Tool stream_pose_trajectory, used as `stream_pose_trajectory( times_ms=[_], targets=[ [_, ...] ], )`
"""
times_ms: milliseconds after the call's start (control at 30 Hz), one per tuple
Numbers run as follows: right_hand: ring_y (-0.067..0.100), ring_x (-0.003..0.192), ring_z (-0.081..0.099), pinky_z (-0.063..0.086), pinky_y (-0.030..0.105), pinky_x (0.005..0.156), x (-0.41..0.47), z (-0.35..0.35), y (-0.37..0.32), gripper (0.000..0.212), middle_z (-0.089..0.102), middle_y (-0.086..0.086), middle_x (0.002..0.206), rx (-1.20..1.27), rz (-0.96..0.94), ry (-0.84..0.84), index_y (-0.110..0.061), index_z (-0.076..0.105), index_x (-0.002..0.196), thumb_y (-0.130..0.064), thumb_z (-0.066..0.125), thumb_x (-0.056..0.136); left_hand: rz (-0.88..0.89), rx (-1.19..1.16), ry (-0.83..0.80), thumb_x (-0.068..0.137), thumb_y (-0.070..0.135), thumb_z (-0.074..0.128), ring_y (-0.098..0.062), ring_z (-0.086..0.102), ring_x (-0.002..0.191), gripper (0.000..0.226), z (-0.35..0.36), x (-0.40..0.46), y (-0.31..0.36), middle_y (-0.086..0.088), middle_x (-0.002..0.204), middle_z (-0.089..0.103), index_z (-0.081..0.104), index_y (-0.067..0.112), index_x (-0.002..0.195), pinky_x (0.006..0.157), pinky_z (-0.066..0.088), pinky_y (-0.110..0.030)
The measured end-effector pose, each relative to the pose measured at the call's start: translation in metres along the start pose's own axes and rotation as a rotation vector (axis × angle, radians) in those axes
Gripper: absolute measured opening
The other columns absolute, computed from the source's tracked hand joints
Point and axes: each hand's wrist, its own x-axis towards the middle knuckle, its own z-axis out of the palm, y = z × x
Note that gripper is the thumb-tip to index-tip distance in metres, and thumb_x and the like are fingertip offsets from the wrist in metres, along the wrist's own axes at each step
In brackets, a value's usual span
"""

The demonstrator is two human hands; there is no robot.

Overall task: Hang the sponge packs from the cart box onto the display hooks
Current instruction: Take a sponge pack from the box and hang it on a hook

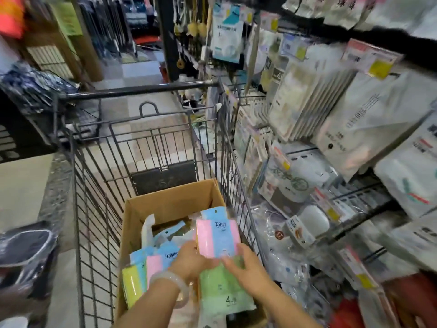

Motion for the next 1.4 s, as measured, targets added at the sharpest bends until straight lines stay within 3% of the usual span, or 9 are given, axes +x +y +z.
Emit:
stream_pose_trajectory(
  times_ms=[133, 367, 533, 633, 867, 1000, 1133, 1267, 1400],
  targets=[
    [0.009, 0.113, 0.058, 0.050, 0.030, 0.095, -0.010, -0.022, -0.034, 0.070, 0.055, -0.009, 0.127, 0.278, -0.106, -0.015, -0.037, 0.033, 0.126, -0.019, 0.077, 0.074, 0.092, -0.128, -0.123, 0.072, -0.014, 0.068, -0.019, 0.070, 0.067, 0.043, -0.038, -0.020, 0.033, -0.016, 0.095, 0.070, 0.056, -0.003, 0.112, 0.050, 0.054, -0.024],
    [0.017, 0.118, 0.055, 0.050, 0.039, 0.097, -0.052, -0.079, -0.102, 0.090, 0.050, 0.001, 0.135, 0.309, -0.218, 0.179, -0.026, 0.020, 0.142, -0.006, 0.075, 0.074, 0.322, -0.178, -0.336, 0.070, -0.011, 0.069, -0.036, 0.069, 0.090, 0.048, -0.038, -0.060, 0.106, -0.017, 0.100, 0.073, 0.057, 0.005, 0.113, 0.078, 0.056, -0.048],
    [-0.012, 0.116, 0.050, 0.040, 0.008, 0.093, -0.114, -0.135, -0.136, 0.086, 0.047, -0.025, 0.132, 0.203, -0.366, 0.452, -0.043, 0.021, 0.135, -0.012, 0.074, 0.075, 0.716, -0.092, -0.343, 0.061, -0.005, 0.081, -0.003, 0.069, 0.090, 0.081, 0.011, -0.104, 0.179, 0.012, 0.102, 0.072, 0.046, 0.026, 0.126, 0.072, 0.053, -0.017],
    [-0.008, 0.116, 0.050, 0.039, 0.011, 0.094, -0.166, -0.185, -0.160, 0.090, 0.050, -0.029, 0.125, 0.095, -0.379, 0.738, -0.064, 0.014, 0.122, -0.026, 0.078, 0.072, 0.976, -0.067, -0.389, 0.055, 0.013, 0.082, 0.005, 0.059, 0.106, 0.106, 0.050, -0.148, 0.238, 0.012, 0.130, 0.055, 0.026, 0.032, 0.142, 0.094, 0.043, -0.024],
    [-0.004, 0.116, 0.053, 0.048, 0.022, 0.096, -0.318, -0.288, -0.195, 0.102, 0.038, -0.026, 0.136, -0.002, -0.547, 1.098, -0.068, 0.001, 0.125, -0.029, 0.077, 0.069, 1.324, -0.054, -0.829, 0.042, 0.037, 0.083, -0.007, 0.066, 0.102, 0.099, 0.145, -0.269, 0.334, 0.022, 0.111, 0.068, 0.030, 0.072, 0.118, 0.086, 0.054, -0.035],
    [-0.010, 0.102, 0.060, 0.052, 0.011, 0.078, -0.396, -0.323, -0.199, 0.101, 0.049, -0.042, 0.113, -0.078, -0.600, 1.241, -0.073, 0.003, 0.117, -0.026, 0.079, 0.070, 1.376, -0.140, -1.072, 0.050, 0.024, 0.083, -0.020, 0.069, 0.099, 0.093, 0.196, -0.343, 0.357, 0.001, 0.119, 0.067, 0.036, 0.067, 0.118, 0.081, 0.056, -0.046],
    [-0.004, 0.094, 0.065, 0.057, 0.021, 0.075, -0.459, -0.357, -0.203, 0.102, 0.054, -0.025, 0.115, -0.144, -0.599, 1.355, -0.063, 0.009, 0.127, -0.016, 0.079, 0.070, 1.458, -0.136, -1.137, 0.064, 0.015, 0.082, -0.015, 0.066, 0.103, 0.100, 0.238, -0.407, 0.375, 0.002, 0.126, 0.060, 0.024, 0.051, 0.136, 0.081, 0.057, -0.038],
    [-0.003, 0.095, 0.065, 0.056, 0.019, 0.075, -0.506, -0.393, -0.217, 0.099, 0.055, -0.015, 0.118, -0.210, -0.557, 1.440, -0.061, 0.010, 0.125, -0.019, 0.080, 0.068, 1.599, -0.054, -1.073, 0.080, 0.016, 0.069, -0.006, 0.058, 0.109, 0.095, 0.266, -0.457, 0.398, 0.019, 0.123, 0.048, 0.004, 0.042, 0.143, 0.083, 0.054, -0.023],
    [0.005, 0.093, 0.067, 0.058, 0.023, 0.075, -0.533, -0.432, -0.242, 0.104, 0.059, -0.008, 0.117, -0.229, -0.525, 1.432, -0.048, 0.009, 0.141, -0.021, 0.079, 0.069, 1.714, 0.058, -0.924, 0.084, 0.022, 0.064, -0.021, 0.056, 0.114, 0.096, 0.281, -0.493, 0.434, 0.005, 0.130, 0.044, -0.007, 0.038, 0.145, 0.099, 0.046, -0.043]
  ],
)
